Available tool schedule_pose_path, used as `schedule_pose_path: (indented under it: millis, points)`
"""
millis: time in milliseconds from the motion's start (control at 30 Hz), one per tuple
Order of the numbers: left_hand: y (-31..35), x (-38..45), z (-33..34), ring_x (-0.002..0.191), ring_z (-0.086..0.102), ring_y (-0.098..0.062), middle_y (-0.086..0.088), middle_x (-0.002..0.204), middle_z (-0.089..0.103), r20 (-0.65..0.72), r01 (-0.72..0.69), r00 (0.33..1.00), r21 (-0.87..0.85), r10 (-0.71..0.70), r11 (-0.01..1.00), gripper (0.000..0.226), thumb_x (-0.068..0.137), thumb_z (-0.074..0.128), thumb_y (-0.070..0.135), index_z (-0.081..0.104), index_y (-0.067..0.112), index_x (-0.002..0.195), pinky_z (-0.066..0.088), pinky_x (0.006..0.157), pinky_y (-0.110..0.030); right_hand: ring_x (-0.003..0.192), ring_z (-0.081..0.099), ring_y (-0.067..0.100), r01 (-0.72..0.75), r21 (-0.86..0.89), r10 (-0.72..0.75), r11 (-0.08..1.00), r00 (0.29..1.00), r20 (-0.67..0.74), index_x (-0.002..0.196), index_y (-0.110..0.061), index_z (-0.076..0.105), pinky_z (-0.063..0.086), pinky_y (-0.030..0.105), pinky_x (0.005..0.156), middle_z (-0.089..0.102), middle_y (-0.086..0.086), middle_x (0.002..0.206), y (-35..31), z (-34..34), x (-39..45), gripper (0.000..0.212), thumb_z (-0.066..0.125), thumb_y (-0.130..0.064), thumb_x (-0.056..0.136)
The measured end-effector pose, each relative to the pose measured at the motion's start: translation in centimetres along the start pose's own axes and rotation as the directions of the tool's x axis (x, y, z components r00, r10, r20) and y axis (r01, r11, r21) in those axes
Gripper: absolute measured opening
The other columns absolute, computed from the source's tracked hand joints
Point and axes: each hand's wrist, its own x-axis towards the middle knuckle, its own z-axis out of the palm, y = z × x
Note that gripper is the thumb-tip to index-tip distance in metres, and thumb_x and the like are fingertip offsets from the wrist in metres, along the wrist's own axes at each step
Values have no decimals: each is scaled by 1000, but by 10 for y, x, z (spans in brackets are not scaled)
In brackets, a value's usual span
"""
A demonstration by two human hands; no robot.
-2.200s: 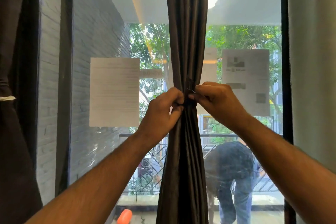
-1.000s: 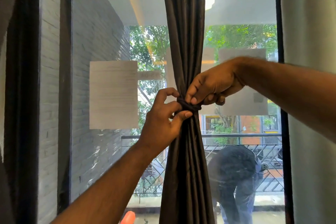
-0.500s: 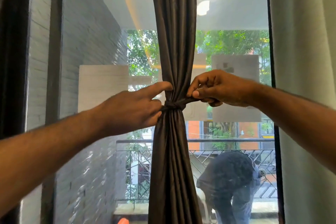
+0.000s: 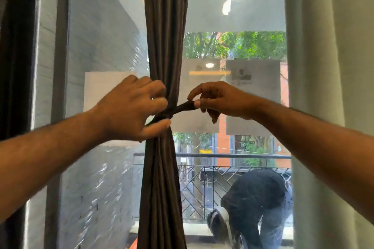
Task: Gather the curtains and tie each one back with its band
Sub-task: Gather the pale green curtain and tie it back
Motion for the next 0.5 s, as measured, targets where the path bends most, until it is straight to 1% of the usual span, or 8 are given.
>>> schedule_pose_path:
  millis: [100, 167, 200, 267, 333, 433, 467, 500]
  points:
    - [19, 29, -9, 61, 47, -22, -9, 73, 55, -58, 7, 998, -16, -8, 1000, 21, 85, 57, 27, 59, 10, 73, 35, 57, -33, 57, 61, 17, -40, -127, 30, 991, 996, -82, 101, -11, 70, 60, 36, 56, 60, -3, 65, -2, -18, -14, 12, 65, -12, 91]
    - [31, 50, -11, 58, 47, -23, -10, 71, 56, -53, 23, 998, -35, -25, 999, 16, 84, 58, 21, 61, 8, 76, 39, 54, -35, 61, 62, 16, -86, -245, 63, 966, 993, -100, 98, -10, 72, 61, 35, 59, 62, -4, 66, -3, -32, -29, 10, 65, -11, 90]
    - [36, 61, -11, 59, 48, -24, -11, 72, 57, -56, 35, 998, -53, -38, 998, 15, 83, 59, 20, 62, 7, 78, 40, 53, -36, 63, 63, 15, -109, -315, 80, 943, 991, -105, 97, -10, 72, 61, 34, 59, 66, -1, 71, -5, -41, -37, 10, 65, -10, 90]
    - [46, 83, -10, 62, 53, -28, -12, 77, 60, -65, 75, 995, -105, -82, 992, 14, 84, 57, 20, 64, 7, 84, 44, 56, -39, 63, 63, 13, -151, -442, 108, 884, 987, -123, 95, -9, 73, 60, 27, 57, 72, 9, 83, -8, -57, -56, 11, 64, -11, 90]
    - [58, 106, -9, 69, 56, -30, -11, 81, 60, -82, 116, 988, -168, -131, 979, 13, 85, 58, 19, 64, 8, 88, 48, 62, -42, 65, 65, 12, -190, -545, 127, 817, 980, -153, 94, -13, 75, 57, 21, 57, 74, 7, 89, -13, -76, -78, 11, 67, -15, 87]
    - [78, 138, -2, 80, 58, -31, -8, 87, 61, -97, 190, 969, -286, -226, 939, 13, 85, 60, 22, 64, 12, 93, 49, 70, -44, 80, 67, 12, -228, -657, 129, 719, 972, -196, 94, -19, 76, 54, 26, 75, 75, -2, 93, -23, -101, -110, 11, 70, -19, 84]
    - [86, 147, 0, 82, 58, -30, -7, 89, 62, -100, 219, 959, -341, -267, 914, 15, 85, 58, 25, 64, 14, 94, 50, 72, -44, 80, 65, 10, -229, -658, 113, 717, 970, -215, 94, -17, 77, 52, 25, 78, 75, -1, 94, -27, -108, -121, 12, 70, -17, 84]
    - [94, 158, 1, 84, 58, -29, -5, 90, 62, -102, 254, 942, -410, -321, 876, 16, 85, 57, 27, 63, 16, 95, 50, 73, -43, 79, 64, 7, -228, -640, 91, 734, 966, -240, 94, -15, 77, 51, 20, 78, 75, 0, 93, -31, -114, -131, 13, 70, -14, 84]
